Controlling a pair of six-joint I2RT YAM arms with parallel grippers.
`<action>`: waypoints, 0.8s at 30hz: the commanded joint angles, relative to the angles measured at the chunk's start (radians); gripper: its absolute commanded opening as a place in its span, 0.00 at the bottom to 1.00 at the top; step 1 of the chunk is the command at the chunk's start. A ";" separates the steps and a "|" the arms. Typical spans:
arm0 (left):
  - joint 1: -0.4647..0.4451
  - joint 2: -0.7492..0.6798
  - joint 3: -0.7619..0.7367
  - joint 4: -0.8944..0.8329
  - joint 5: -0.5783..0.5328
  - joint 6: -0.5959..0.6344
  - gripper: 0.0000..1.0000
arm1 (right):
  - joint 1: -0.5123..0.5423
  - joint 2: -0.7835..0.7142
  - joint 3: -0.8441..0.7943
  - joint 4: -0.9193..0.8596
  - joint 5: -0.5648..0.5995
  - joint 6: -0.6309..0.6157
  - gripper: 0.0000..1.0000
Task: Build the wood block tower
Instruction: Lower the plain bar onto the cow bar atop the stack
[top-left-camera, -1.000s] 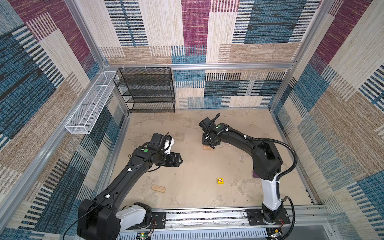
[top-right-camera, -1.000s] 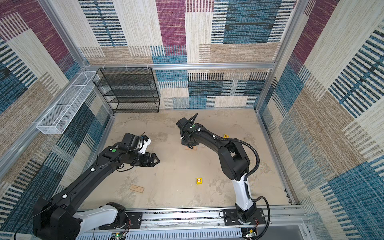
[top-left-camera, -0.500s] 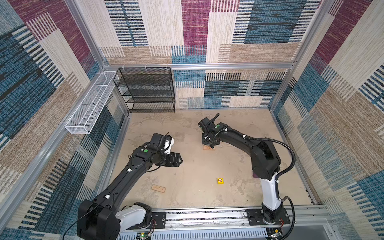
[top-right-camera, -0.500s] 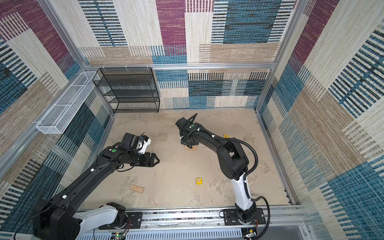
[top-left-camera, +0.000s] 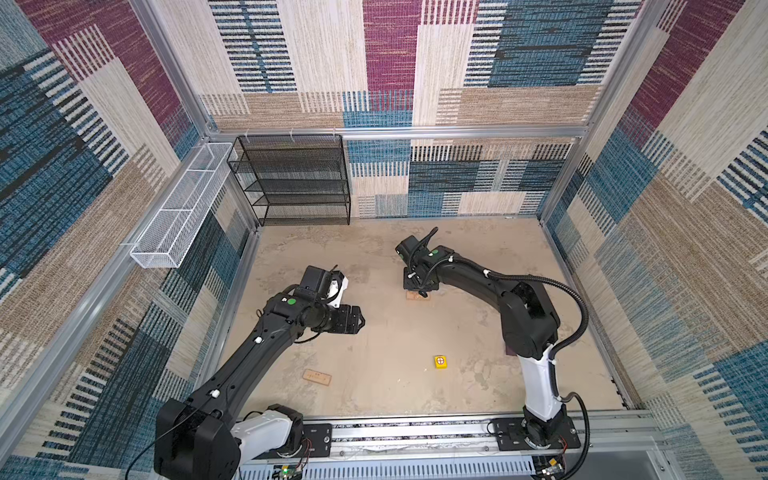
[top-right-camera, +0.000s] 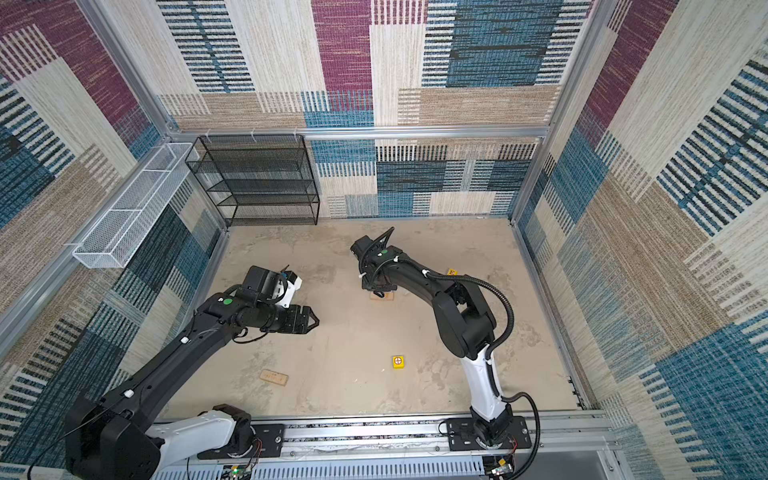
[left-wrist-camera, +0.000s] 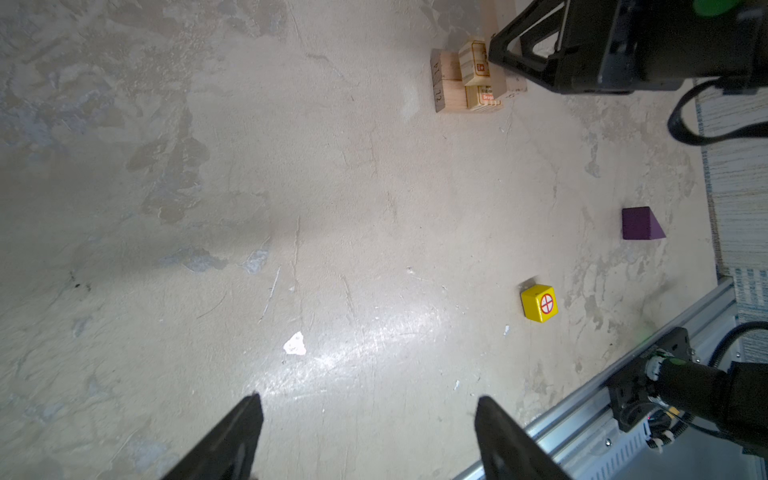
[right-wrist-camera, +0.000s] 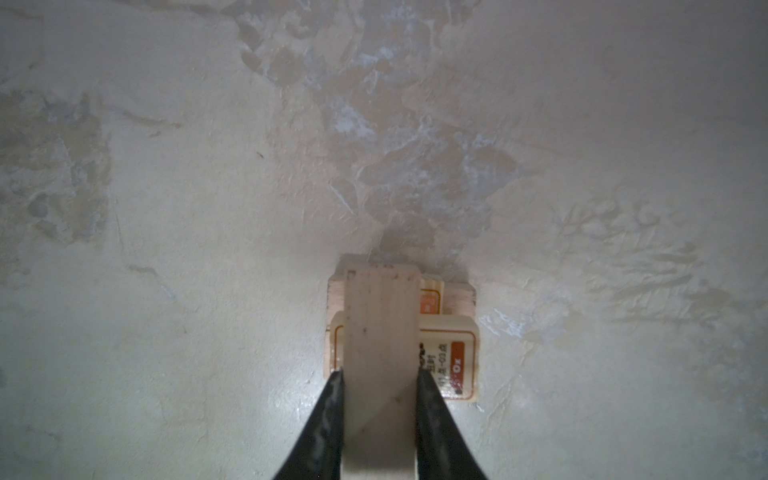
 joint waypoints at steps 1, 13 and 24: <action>0.001 -0.002 0.000 0.007 -0.001 0.030 0.85 | -0.001 0.004 0.009 -0.001 0.002 -0.004 0.39; 0.001 -0.002 0.000 0.008 -0.002 0.030 0.85 | -0.001 0.008 0.017 -0.006 -0.001 -0.005 0.39; 0.001 -0.002 0.000 0.008 -0.003 0.030 0.85 | 0.000 0.004 0.010 0.000 -0.008 -0.015 0.37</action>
